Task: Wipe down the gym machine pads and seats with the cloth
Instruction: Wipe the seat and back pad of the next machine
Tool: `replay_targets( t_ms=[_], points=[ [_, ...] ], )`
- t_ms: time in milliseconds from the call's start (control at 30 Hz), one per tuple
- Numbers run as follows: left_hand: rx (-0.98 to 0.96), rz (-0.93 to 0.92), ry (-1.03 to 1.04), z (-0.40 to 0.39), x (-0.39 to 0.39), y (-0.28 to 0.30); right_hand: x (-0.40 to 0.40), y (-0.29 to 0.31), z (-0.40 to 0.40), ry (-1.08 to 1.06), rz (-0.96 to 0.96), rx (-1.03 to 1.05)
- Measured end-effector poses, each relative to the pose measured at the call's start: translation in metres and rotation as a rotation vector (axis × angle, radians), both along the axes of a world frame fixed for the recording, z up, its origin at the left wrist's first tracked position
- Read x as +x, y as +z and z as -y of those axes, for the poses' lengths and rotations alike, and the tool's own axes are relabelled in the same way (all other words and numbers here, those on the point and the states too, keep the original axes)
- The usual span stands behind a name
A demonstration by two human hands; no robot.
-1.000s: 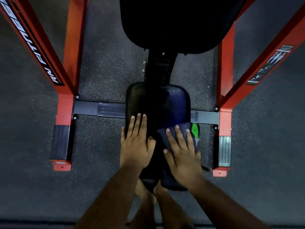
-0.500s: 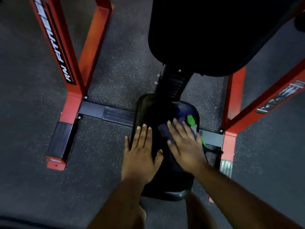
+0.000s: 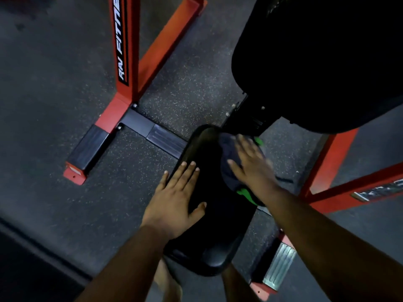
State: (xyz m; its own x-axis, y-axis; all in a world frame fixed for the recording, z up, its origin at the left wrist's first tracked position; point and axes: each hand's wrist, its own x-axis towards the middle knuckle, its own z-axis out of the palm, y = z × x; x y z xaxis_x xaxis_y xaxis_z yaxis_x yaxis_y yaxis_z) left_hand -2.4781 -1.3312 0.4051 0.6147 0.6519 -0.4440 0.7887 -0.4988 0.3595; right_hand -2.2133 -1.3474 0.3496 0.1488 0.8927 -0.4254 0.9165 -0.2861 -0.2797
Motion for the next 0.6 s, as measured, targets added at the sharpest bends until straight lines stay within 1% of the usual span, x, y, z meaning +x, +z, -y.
replay_targets(
  t_ms=[67,133,233,300,367,467,500,533,600],
  points=[
    [0.007,0.011,0.001,0.001,0.0,-0.001,0.008,0.0,0.026,-0.166,0.034,-0.024],
    [0.008,0.029,0.009,0.001,0.0,-0.002,-0.015,0.0,-0.001,-0.213,0.063,-0.087],
    [0.02,0.066,0.047,0.0,-0.001,-0.002,-0.059,0.004,-0.068,-0.102,0.026,-0.062],
    [0.027,0.066,0.06,0.0,-0.002,-0.002,-0.058,0.003,-0.078,-0.018,-0.019,-0.036],
    [0.02,0.072,0.063,0.001,-0.001,-0.001,-0.054,0.017,-0.032,0.078,-0.028,0.01],
    [0.006,0.028,0.064,0.0,0.0,0.0,-0.069,0.053,0.068,0.223,-0.12,0.047],
    [0.003,0.012,0.066,0.0,0.0,0.0,-0.069,0.056,0.081,0.262,-0.133,0.04],
    [0.006,0.005,0.068,0.001,0.0,0.0,-0.062,0.051,0.079,0.303,-0.121,0.041],
    [0.02,0.0,0.09,0.003,0.0,0.0,-0.044,0.031,0.038,0.346,-0.028,0.084]
  ],
)
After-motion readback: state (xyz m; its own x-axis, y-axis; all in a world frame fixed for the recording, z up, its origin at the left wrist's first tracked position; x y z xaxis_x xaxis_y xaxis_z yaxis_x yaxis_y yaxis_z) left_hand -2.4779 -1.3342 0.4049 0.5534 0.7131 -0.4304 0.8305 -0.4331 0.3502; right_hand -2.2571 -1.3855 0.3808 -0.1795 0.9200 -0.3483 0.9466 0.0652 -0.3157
